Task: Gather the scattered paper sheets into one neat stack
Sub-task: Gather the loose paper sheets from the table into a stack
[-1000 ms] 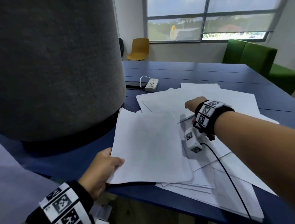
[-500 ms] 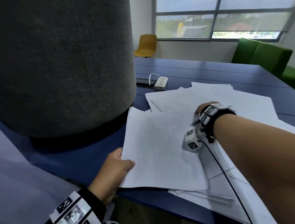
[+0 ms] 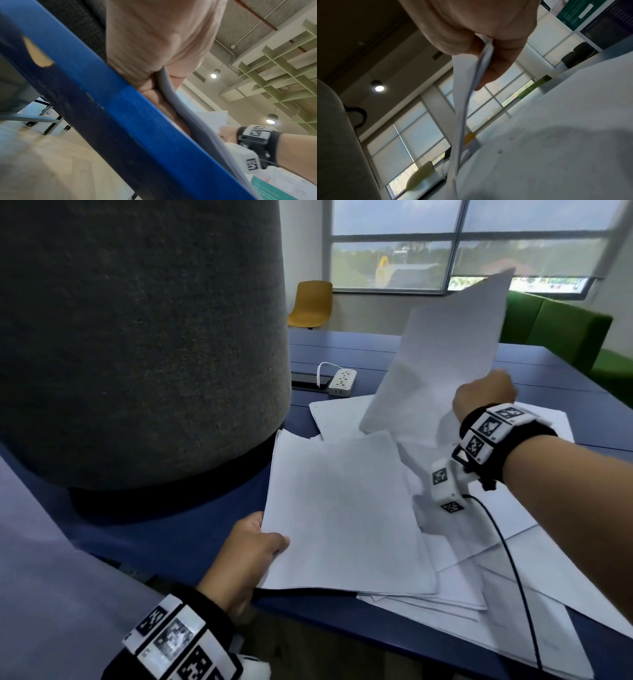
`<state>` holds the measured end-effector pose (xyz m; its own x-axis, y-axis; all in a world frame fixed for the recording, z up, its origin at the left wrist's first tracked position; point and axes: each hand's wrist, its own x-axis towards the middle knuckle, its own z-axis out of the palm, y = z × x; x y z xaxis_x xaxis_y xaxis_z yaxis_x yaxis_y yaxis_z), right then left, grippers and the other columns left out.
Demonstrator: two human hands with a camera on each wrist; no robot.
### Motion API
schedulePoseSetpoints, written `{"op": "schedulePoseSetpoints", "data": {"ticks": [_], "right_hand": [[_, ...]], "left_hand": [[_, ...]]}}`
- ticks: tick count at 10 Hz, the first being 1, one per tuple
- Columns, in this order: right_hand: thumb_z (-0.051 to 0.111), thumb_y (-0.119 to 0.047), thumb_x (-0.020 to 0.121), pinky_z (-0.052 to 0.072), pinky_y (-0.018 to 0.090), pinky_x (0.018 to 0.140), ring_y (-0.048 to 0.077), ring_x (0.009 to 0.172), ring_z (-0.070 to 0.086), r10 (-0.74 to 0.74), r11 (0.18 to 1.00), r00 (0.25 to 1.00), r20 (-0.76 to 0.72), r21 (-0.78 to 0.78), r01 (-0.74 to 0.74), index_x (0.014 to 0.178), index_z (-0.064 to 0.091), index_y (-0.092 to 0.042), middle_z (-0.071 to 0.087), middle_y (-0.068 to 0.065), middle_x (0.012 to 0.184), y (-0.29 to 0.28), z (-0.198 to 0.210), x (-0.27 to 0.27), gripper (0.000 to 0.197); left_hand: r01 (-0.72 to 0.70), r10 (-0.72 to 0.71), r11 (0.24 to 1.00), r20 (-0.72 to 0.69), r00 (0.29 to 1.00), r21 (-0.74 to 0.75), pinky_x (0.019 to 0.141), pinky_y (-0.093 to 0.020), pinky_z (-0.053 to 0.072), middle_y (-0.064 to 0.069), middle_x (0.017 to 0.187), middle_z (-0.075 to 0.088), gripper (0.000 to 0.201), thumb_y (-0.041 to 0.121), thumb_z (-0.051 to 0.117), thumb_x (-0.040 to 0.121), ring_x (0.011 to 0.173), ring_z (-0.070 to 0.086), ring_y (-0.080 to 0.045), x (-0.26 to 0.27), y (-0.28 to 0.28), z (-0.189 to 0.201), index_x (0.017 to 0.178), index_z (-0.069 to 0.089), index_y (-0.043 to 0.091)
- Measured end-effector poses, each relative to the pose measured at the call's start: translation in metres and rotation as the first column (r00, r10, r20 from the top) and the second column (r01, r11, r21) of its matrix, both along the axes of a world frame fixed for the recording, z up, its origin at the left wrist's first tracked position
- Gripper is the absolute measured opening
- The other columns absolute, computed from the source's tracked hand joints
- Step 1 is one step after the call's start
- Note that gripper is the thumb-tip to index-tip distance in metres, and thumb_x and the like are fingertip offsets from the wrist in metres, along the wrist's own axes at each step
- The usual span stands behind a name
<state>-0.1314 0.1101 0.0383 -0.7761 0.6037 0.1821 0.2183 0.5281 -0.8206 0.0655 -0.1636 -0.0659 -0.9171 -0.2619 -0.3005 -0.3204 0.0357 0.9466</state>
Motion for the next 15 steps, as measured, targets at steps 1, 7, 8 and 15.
{"op": "schedulePoseSetpoints", "data": {"ticks": [1, 7, 8, 15], "right_hand": [[0.045, -0.012, 0.093, 0.046, 0.033, 0.086, 0.032, 0.118, 0.056, -0.032, 0.999, 0.999, -0.037, -0.018, 0.031, 0.123, 0.055, -0.003, 0.057, 0.016, 0.13, 0.022, 0.023, 0.015, 0.033], [0.052, -0.013, 0.096, 0.04, 0.016, 0.044, 0.019, 0.063, 0.052, 0.52, 0.851, 0.715, 0.466, -0.212, -0.481, 0.084, 0.053, -0.006, 0.054, 0.008, 0.078, -0.026, -0.037, 0.09, 0.014], [0.052, -0.016, 0.096, 0.037, 0.021, 0.052, 0.018, 0.069, 0.049, 0.544, 0.813, 0.633, 0.551, -0.16, -0.56, 0.101, 0.052, -0.012, 0.051, 0.005, 0.083, -0.038, -0.047, 0.096, 0.007], [0.047, -0.007, 0.09, 0.038, 0.024, 0.061, 0.02, 0.072, 0.05, 0.509, 0.825, 0.691, 0.513, -0.063, -0.562, 0.076, 0.045, -0.009, 0.048, 0.004, 0.075, -0.058, -0.062, 0.109, 0.014]], "left_hand": [[-0.006, 0.006, 1.0, 0.007, 1.0, 0.006, 0.055, -0.027, 0.049, -0.017, 0.088, 0.073, 0.019, -0.01, 0.049, 0.088, 0.073, 0.067, -0.028, 0.0, 0.0, 0.002, 0.093, 0.064, 0.001], [-0.025, 0.026, 0.994, -0.012, 1.0, 0.102, 0.054, -0.028, 0.045, -0.021, 0.075, 0.064, 0.017, 0.002, 0.054, 0.091, 0.057, 0.06, -0.026, 0.007, 0.0, 0.015, 0.083, 0.067, -0.005], [-0.051, 0.057, 0.976, -0.022, 0.998, 0.213, 0.061, -0.032, 0.046, -0.015, 0.083, 0.067, 0.018, 0.015, 0.055, 0.093, 0.068, 0.062, -0.027, 0.011, 0.0, 0.02, 0.083, 0.066, 0.007], [0.087, -0.088, 0.986, -0.004, 0.996, 0.144, 0.045, -0.038, 0.057, -0.014, 0.116, 0.067, 0.027, -0.003, 0.051, 0.096, 0.091, 0.069, -0.036, 0.011, 0.003, 0.014, 0.118, 0.056, 0.012]]}}
